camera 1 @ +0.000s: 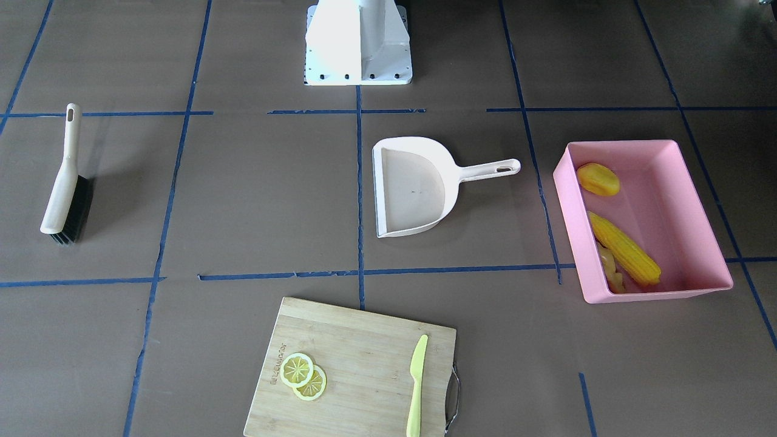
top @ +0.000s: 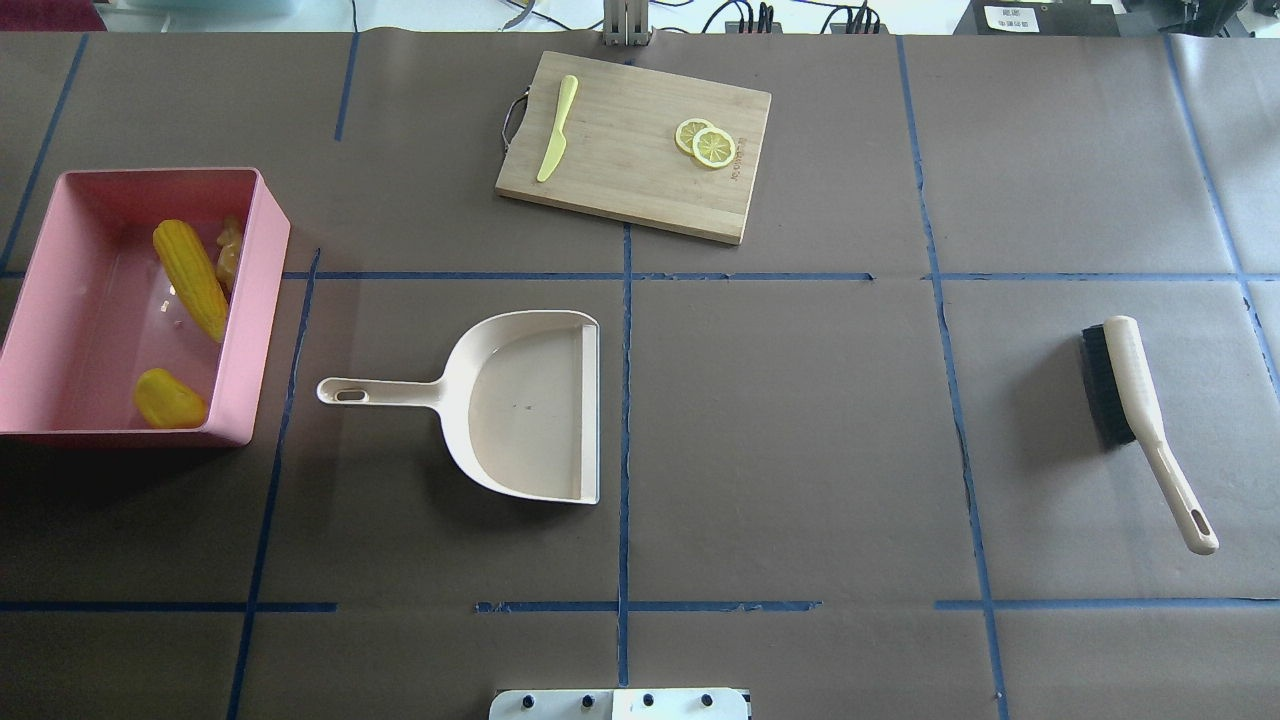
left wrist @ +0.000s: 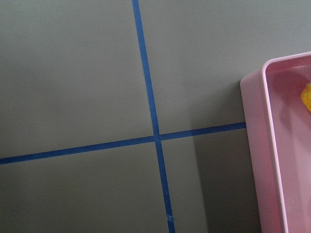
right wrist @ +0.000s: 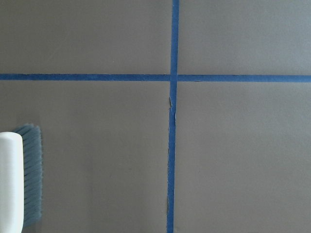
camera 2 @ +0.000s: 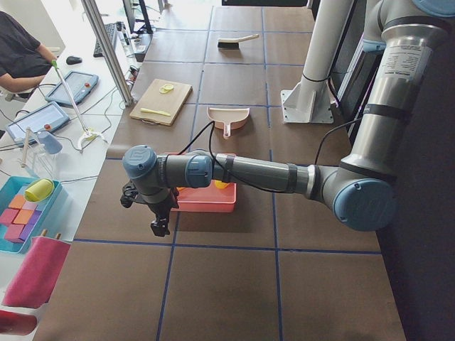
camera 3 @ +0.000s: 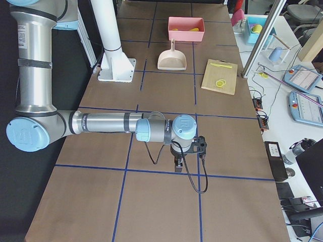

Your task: Sweep and dump trash into bin

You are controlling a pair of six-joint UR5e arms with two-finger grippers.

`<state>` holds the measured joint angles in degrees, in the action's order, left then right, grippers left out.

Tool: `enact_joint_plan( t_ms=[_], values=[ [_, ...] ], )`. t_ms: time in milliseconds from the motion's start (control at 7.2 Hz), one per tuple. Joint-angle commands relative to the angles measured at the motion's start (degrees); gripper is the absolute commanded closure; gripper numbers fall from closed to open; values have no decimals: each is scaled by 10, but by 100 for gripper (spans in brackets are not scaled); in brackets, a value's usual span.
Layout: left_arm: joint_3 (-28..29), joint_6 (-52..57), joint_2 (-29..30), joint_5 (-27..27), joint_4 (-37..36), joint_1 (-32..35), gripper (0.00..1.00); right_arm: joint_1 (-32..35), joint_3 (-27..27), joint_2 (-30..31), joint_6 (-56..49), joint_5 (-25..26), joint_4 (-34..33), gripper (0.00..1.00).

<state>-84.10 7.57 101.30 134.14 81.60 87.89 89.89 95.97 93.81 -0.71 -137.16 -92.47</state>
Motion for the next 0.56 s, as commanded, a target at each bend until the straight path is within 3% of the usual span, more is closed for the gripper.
enact_joint_plan(
  t_ms=[0, 417],
  values=[
    [-2, -2, -21, 0, 4, 0, 0, 4, -5, 1, 0, 6, 0, 0],
    [-7, -39, -67, 3, 87, 6, 0, 4, -4, 1, 4, 5, 0, 0]
  ],
)
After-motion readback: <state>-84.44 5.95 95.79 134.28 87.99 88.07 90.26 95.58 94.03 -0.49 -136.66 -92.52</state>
